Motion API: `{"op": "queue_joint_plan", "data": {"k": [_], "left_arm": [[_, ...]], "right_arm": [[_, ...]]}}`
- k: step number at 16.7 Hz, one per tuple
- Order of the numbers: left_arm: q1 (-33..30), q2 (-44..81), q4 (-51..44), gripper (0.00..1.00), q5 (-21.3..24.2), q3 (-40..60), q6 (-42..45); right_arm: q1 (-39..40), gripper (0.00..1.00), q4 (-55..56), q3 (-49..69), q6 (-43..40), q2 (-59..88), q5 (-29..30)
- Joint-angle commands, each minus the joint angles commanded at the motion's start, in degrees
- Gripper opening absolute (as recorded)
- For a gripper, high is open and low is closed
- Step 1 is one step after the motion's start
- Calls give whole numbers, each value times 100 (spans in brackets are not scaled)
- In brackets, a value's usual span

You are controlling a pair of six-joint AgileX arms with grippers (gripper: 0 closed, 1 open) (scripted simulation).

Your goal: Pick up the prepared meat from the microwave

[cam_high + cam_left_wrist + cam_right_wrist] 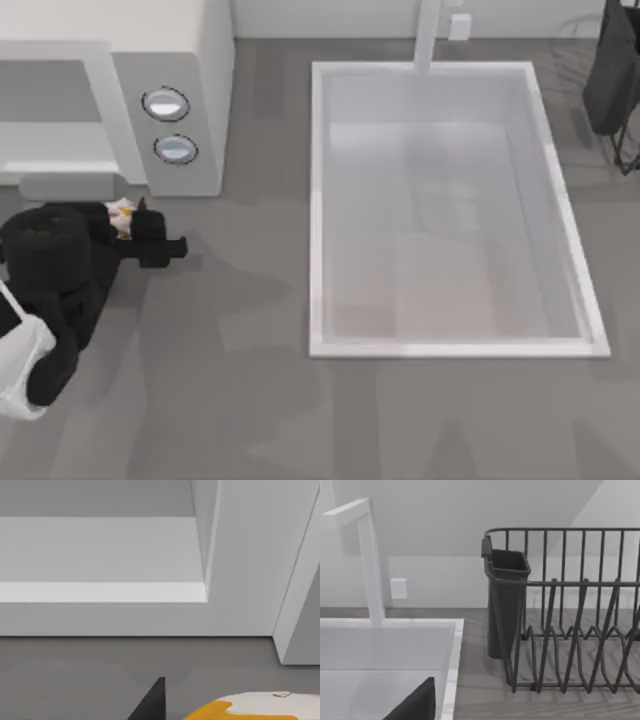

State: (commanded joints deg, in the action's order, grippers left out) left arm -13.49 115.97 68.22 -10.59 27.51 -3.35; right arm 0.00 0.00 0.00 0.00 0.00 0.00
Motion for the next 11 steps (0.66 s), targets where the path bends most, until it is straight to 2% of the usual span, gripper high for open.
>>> {"op": "queue_joint_plan", "data": {"k": [5, 11], "left_arm": [[0, 0, 0, 98, 0, 0, 0], [0, 0, 0, 100, 0, 0, 0]], "right_arm": [[0, 100, 0, 0, 0, 0, 0], [0, 100, 0, 0, 0, 0, 0]]}}
